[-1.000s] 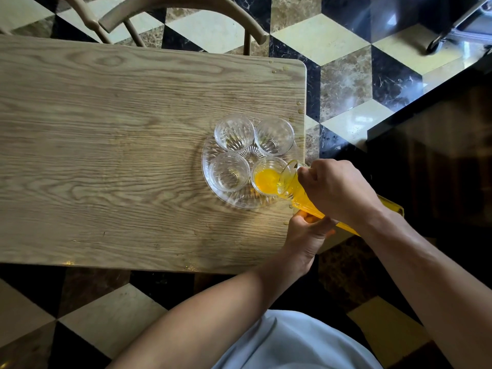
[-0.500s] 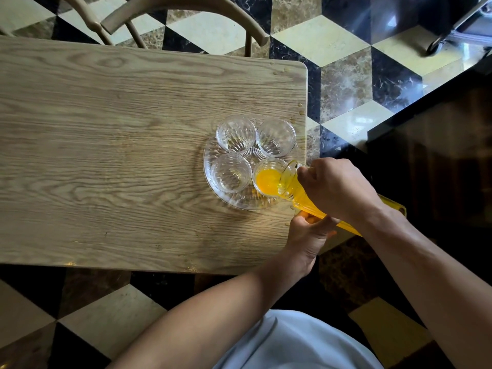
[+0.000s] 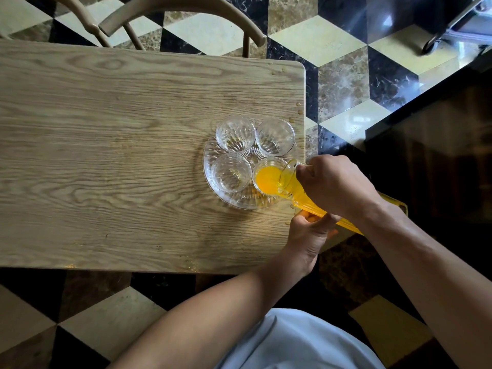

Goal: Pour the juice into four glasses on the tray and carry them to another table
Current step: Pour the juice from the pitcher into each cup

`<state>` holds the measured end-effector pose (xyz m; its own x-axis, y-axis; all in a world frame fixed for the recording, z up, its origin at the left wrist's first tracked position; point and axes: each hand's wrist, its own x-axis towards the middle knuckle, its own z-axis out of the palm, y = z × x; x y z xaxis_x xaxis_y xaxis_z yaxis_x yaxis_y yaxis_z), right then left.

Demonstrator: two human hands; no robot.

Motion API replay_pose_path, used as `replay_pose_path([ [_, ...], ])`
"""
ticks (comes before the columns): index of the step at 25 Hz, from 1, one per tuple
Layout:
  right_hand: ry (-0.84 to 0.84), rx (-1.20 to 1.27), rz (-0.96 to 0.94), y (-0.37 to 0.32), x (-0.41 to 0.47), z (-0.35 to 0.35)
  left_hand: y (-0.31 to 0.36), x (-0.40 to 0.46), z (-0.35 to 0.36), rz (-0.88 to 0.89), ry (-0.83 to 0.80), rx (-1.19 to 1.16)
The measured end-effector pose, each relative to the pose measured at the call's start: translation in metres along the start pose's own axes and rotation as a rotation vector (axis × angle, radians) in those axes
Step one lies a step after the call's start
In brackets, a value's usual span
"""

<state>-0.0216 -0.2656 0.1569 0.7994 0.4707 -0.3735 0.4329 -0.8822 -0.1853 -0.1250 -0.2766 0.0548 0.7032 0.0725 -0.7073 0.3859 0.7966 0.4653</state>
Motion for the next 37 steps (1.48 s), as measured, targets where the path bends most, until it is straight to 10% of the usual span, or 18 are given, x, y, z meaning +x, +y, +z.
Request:
replay_pose_path([
  [37, 0.162, 0.274, 0.006, 0.030, 0.043, -0.035, 0.023, 0.054, 0.033, 0.176, 0.194, 0.109],
])
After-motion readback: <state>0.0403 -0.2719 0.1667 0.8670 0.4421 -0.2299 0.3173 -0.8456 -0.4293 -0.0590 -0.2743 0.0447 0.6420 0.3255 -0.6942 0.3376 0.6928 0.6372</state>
